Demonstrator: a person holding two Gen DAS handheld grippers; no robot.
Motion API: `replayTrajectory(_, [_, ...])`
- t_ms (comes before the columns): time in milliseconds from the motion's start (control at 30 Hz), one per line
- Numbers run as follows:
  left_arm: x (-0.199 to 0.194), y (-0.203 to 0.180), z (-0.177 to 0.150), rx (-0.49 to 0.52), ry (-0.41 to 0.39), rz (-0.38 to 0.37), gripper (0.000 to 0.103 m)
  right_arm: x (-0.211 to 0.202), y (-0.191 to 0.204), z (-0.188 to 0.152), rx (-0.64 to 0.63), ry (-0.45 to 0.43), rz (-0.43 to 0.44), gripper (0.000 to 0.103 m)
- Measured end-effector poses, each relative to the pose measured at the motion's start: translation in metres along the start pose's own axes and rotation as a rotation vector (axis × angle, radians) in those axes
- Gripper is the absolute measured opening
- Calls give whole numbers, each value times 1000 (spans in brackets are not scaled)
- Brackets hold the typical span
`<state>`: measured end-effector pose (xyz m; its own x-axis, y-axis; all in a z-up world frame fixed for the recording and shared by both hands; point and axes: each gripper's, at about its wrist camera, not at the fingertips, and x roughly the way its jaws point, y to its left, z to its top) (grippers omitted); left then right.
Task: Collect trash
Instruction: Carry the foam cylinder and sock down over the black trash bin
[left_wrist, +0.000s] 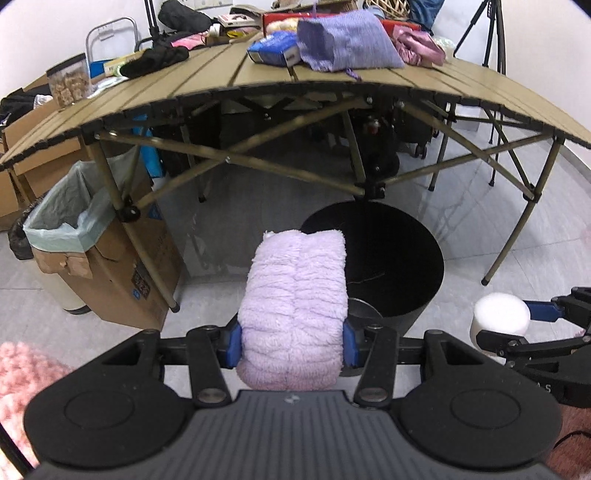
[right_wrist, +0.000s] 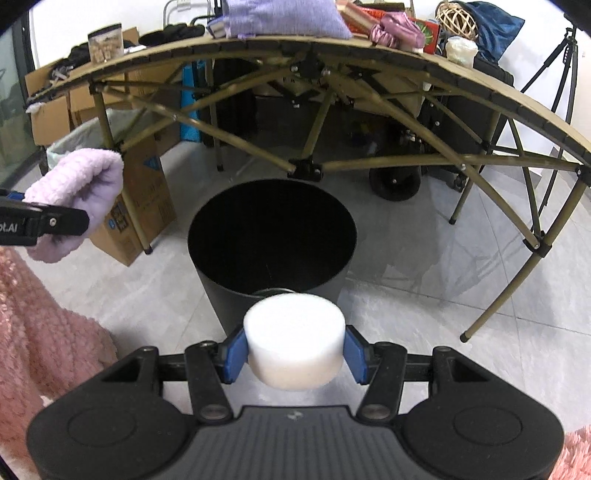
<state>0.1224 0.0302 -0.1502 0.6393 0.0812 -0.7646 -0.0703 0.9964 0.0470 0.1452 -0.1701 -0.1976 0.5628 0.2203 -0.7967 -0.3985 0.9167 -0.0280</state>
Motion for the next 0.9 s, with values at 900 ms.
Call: replayTrajectory(900, [48, 11, 16, -8, 52, 6, 50, 50, 3, 62, -29, -52, 6, 54])
